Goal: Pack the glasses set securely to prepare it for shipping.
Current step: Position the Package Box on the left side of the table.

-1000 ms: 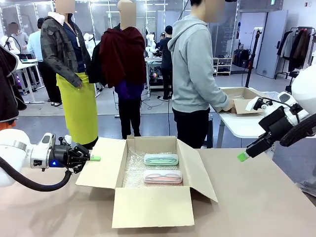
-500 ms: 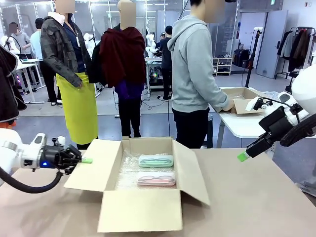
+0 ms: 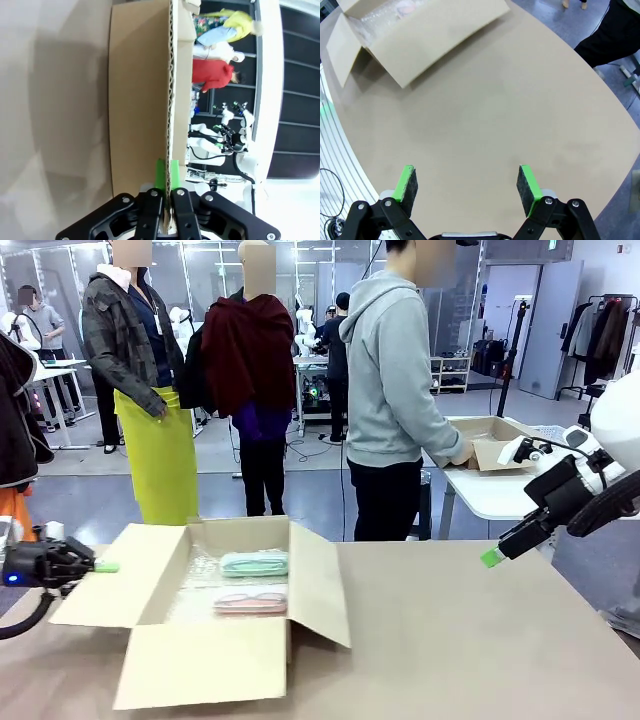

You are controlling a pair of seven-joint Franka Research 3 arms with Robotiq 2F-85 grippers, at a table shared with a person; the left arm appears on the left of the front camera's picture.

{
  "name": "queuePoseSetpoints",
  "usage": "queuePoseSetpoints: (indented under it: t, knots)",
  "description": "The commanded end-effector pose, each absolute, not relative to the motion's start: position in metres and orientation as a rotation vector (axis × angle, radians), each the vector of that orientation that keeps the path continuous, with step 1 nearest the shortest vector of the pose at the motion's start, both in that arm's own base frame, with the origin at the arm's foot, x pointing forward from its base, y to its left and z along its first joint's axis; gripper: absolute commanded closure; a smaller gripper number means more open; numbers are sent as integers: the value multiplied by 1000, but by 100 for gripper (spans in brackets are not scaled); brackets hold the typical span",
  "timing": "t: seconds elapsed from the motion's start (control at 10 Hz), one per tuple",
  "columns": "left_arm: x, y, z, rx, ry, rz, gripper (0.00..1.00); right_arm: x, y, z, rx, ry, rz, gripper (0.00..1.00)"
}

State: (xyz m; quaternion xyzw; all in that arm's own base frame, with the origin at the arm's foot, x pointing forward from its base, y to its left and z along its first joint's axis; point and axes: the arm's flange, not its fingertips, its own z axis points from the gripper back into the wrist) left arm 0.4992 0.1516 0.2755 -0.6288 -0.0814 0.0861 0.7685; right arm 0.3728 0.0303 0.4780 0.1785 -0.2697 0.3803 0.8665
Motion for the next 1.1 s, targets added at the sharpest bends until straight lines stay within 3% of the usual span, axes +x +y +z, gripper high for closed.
queuePoseSetpoints:
  t: [0.0,0.6,1.0]
  knots:
    - [507,207,273,-1406,-141,173,97,372,34,479,380,-558,777,0]
    - [497,372,278,-1344,-155,243,97,372,34,479,380,-558,777,0]
    - [491,356,279,-1342,-195,240,97,372,34,479,380,-558,777,0]
